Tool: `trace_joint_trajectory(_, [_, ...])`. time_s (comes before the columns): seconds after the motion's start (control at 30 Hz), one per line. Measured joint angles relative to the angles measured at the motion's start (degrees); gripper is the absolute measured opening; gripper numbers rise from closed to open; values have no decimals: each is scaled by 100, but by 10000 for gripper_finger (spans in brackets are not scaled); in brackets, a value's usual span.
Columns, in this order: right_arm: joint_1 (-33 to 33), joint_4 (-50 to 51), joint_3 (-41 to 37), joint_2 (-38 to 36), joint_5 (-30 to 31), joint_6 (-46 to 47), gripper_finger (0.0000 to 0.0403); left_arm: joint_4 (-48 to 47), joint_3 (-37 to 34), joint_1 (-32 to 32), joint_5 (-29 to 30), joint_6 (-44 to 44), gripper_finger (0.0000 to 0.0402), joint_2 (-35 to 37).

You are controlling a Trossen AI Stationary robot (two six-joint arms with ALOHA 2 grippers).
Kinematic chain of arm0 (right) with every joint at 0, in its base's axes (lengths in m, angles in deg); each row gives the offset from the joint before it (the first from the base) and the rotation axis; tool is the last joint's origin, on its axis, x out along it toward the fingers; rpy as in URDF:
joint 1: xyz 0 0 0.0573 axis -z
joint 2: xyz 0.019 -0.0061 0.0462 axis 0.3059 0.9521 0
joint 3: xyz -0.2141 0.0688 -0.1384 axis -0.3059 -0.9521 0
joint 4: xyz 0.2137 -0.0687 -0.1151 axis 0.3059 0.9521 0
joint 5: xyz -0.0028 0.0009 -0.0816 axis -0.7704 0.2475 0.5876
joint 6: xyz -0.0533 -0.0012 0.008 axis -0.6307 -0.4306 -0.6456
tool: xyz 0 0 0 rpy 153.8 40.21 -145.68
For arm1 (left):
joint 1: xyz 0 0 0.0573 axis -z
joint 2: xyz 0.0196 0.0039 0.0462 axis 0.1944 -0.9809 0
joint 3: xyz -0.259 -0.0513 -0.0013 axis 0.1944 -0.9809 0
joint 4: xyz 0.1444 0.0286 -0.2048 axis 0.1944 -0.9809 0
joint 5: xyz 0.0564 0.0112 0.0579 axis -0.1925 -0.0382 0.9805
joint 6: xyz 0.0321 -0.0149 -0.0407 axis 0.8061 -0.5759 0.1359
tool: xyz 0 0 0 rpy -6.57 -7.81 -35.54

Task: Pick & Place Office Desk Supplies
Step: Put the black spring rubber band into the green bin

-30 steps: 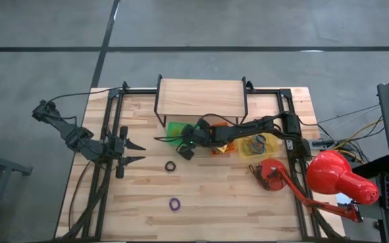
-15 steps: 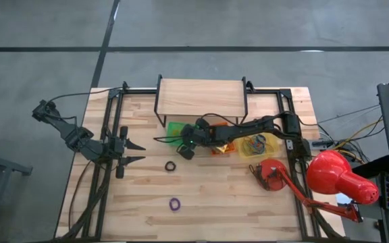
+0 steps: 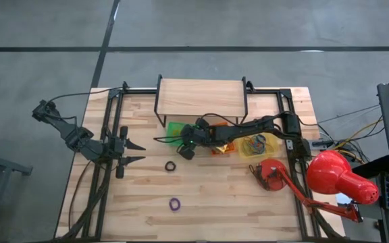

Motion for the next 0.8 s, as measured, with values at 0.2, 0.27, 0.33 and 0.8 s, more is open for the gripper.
trace_joint_trajectory(0.2, [0,-2,0,0,0,-1,136,1,0,0,-2,2,141,0])
trace_joint_trajectory(0.27, [-8,-4,0,0,0,-1,132,0,0,1,-1,0,141,0])
trace_joint_trajectory(0.33, [-24,-4,6,-17,1,0,129,2,0,0,-2,2,141,0])
trace_joint_trajectory(0.8, [-570,-39,586,-325,26,-928,123,-14,0,2,0,2,141,2])
